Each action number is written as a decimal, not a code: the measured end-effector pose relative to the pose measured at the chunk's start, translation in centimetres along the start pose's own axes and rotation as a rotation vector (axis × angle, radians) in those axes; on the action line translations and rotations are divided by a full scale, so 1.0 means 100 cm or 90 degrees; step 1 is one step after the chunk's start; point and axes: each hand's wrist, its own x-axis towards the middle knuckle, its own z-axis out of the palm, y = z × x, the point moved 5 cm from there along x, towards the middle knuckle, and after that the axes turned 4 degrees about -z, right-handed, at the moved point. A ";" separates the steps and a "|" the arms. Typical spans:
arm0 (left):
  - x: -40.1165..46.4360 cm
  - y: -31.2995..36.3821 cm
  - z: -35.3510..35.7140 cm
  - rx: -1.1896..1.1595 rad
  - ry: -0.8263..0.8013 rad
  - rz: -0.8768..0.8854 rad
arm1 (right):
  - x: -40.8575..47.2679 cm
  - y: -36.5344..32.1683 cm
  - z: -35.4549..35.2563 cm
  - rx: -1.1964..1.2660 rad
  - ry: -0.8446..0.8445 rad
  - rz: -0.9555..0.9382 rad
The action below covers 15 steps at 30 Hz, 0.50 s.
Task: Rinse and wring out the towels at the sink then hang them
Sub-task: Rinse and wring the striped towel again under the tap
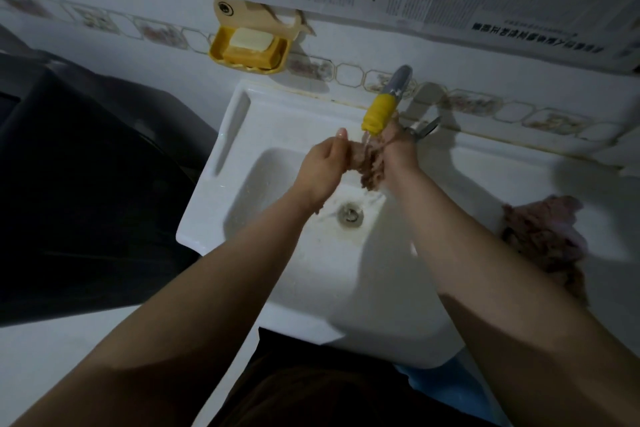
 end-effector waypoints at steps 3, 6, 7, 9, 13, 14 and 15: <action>0.009 -0.013 -0.019 -0.111 -0.054 -0.126 | -0.001 0.010 -0.037 -0.260 -0.021 -0.062; 0.017 -0.026 -0.026 -0.272 -0.155 -0.214 | -0.009 0.010 -0.063 -0.246 -0.022 -0.011; 0.018 -0.028 -0.025 -0.303 -0.170 -0.227 | -0.012 0.010 -0.066 -0.195 -0.024 0.028; 0.019 -0.032 -0.022 -0.343 -0.142 -0.252 | -0.018 0.007 -0.061 -0.035 -0.097 0.103; 0.023 -0.050 -0.022 -0.053 -0.036 -0.226 | -0.032 -0.018 -0.043 0.025 -0.238 0.016; 0.024 -0.053 -0.022 0.094 -0.051 -0.181 | -0.031 -0.025 -0.044 -0.067 -0.216 -0.041; 0.025 -0.057 -0.021 0.230 -0.074 -0.137 | -0.030 -0.033 -0.046 -0.183 -0.179 -0.098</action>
